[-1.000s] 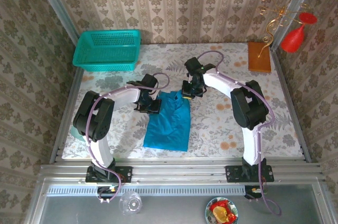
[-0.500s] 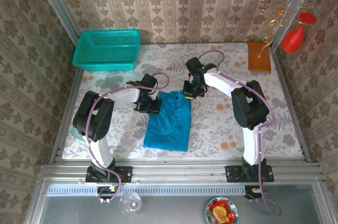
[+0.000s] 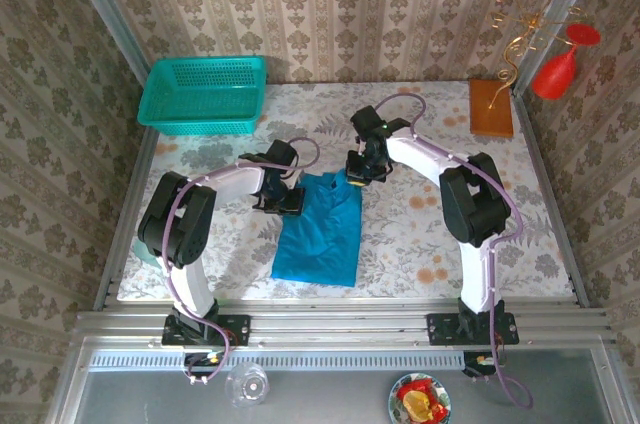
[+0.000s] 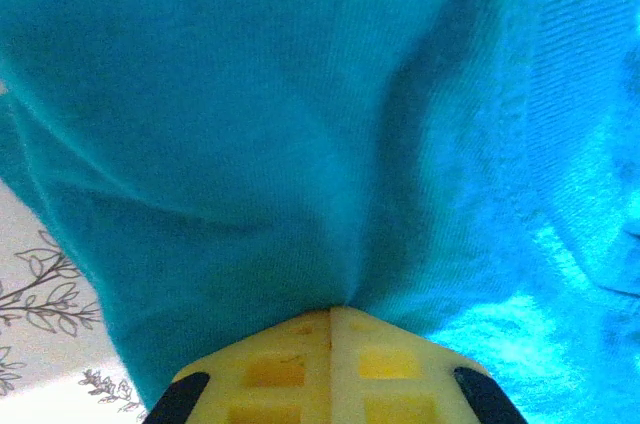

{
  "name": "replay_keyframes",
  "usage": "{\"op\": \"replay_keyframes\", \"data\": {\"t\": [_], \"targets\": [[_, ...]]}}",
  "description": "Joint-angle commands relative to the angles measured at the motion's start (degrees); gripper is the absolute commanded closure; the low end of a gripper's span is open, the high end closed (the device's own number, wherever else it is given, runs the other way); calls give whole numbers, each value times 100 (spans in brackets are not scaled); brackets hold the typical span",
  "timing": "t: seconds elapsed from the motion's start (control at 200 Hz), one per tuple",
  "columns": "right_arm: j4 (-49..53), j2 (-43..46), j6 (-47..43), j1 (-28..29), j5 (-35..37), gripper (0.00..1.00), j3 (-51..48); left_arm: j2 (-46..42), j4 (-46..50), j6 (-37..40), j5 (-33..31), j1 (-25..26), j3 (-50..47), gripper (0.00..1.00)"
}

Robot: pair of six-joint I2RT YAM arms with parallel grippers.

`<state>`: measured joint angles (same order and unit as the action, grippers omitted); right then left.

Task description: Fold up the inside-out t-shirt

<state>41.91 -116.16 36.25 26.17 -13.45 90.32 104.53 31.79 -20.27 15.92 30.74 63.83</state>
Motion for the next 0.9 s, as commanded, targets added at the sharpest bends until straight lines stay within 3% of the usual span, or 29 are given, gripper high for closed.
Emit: {"op": "replay_keyframes", "data": {"t": [0.0,0.115,0.45,0.69,0.895], "targets": [[174,233,32,96,22,95,298,331,90,102,-208,-20,-240,95],[140,121,24,134,-70,100,331,322,107,102,-212,-24,-244,95],[-1088,-226,318,-272,-1204,100,-574,340,91,98,-195,-24,-276,95],[-645,-267,90,-416,-210,100,-741,344,73,79,-212,-24,-332,95],[-421,-4,22,-411,-96,76,-659,417,64,76,-195,-28,-333,95]]}}
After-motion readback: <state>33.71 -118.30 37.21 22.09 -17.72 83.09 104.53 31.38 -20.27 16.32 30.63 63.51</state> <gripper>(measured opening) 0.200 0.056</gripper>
